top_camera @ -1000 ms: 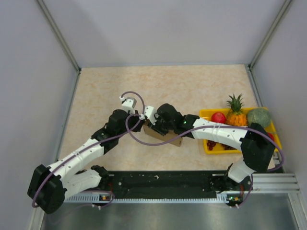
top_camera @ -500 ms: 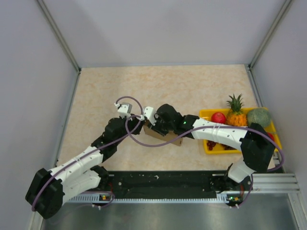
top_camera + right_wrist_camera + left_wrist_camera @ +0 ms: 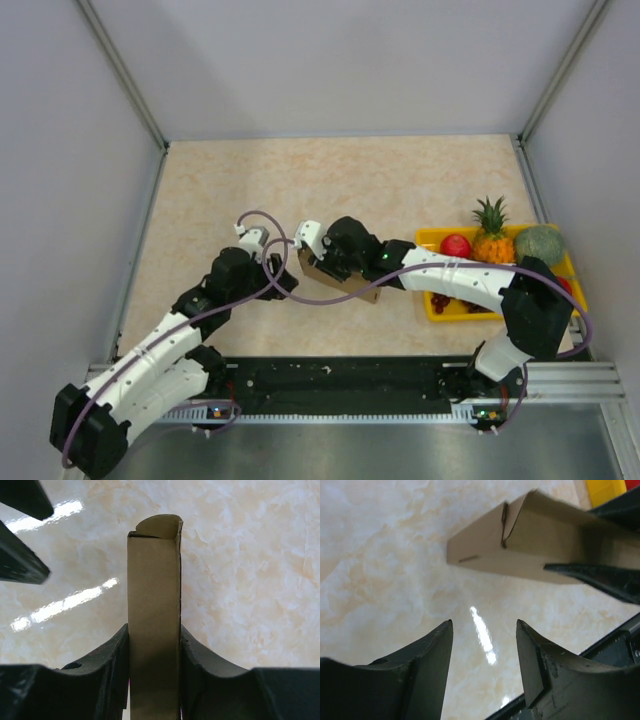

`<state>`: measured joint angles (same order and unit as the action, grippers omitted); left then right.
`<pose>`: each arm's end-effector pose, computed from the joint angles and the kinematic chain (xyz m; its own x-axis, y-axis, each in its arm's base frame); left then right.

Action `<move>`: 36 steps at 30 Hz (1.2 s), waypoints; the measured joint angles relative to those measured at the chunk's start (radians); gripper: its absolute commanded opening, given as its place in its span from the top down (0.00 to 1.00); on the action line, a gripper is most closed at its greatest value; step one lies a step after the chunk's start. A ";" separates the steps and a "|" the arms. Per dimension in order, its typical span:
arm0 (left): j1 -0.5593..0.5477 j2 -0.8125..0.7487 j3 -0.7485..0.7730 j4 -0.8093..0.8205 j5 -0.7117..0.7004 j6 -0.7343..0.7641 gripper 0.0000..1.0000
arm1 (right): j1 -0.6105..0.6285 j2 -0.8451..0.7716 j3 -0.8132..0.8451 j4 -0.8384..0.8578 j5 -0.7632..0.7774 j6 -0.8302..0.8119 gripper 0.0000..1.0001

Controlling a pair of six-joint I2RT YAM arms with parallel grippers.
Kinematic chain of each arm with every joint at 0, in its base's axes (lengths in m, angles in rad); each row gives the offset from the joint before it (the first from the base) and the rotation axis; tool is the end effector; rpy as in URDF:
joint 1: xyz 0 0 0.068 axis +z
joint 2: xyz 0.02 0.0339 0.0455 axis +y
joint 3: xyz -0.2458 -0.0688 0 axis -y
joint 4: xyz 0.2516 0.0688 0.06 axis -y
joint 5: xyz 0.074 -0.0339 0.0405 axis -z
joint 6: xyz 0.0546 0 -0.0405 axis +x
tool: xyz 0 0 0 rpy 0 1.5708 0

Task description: Fold the paper box

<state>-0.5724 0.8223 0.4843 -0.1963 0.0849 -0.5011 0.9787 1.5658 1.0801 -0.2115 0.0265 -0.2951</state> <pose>0.1828 -0.1233 0.2014 -0.6642 -0.1415 -0.7341 0.3215 0.8324 -0.4513 0.2065 0.3044 0.2123 -0.1049 -0.6769 -0.7286 -0.8870 0.3950 -0.2392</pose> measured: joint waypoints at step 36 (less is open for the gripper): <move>0.163 0.252 0.354 -0.087 0.267 0.231 0.68 | 0.000 0.000 -0.006 0.012 0.017 0.000 0.82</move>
<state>-0.4095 1.0744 0.8383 -0.2832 0.3519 -0.2703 0.9787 1.5654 1.0740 -0.1997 0.0433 -0.2955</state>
